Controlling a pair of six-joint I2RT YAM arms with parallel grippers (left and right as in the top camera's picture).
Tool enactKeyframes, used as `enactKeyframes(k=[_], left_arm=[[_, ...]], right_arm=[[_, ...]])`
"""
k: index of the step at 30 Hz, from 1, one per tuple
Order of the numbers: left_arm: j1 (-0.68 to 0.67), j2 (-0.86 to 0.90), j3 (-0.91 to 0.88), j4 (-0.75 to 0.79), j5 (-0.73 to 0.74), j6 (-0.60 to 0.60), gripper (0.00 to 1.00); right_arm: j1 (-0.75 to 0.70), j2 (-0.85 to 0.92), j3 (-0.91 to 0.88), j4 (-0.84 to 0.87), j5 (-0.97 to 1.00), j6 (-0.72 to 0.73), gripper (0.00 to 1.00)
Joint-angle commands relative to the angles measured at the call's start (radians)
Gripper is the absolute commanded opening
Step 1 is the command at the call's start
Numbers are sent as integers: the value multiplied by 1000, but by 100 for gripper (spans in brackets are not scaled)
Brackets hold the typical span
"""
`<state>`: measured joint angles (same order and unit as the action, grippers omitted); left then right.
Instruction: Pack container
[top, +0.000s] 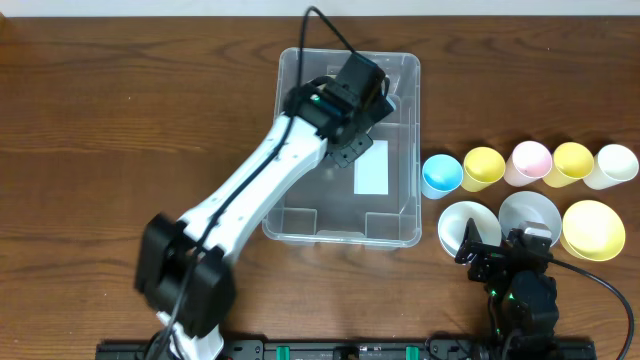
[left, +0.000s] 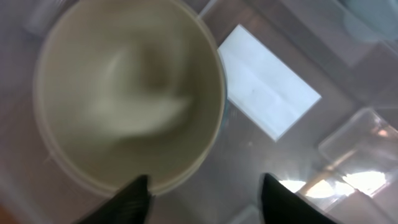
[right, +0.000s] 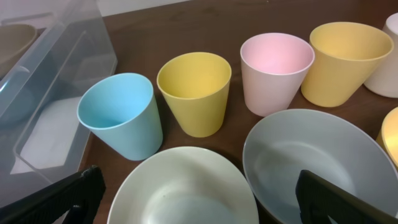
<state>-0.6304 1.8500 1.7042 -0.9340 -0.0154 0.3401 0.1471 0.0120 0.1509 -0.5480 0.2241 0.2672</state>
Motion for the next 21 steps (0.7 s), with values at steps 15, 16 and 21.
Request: enactKeyframes(k=[15,16,21], left_arm=[[483,-497,8,-237,-225,-545,100],[510,-510,8,-244,-224,-545,98],[580,-546,8,-306,-225,-544,98]], right_arm=[[-8,-6,-2,3,3,-2,99],[-8,-6,-2,3,3,-2,99],[-8,-6,-3,26,-121,143,99]])
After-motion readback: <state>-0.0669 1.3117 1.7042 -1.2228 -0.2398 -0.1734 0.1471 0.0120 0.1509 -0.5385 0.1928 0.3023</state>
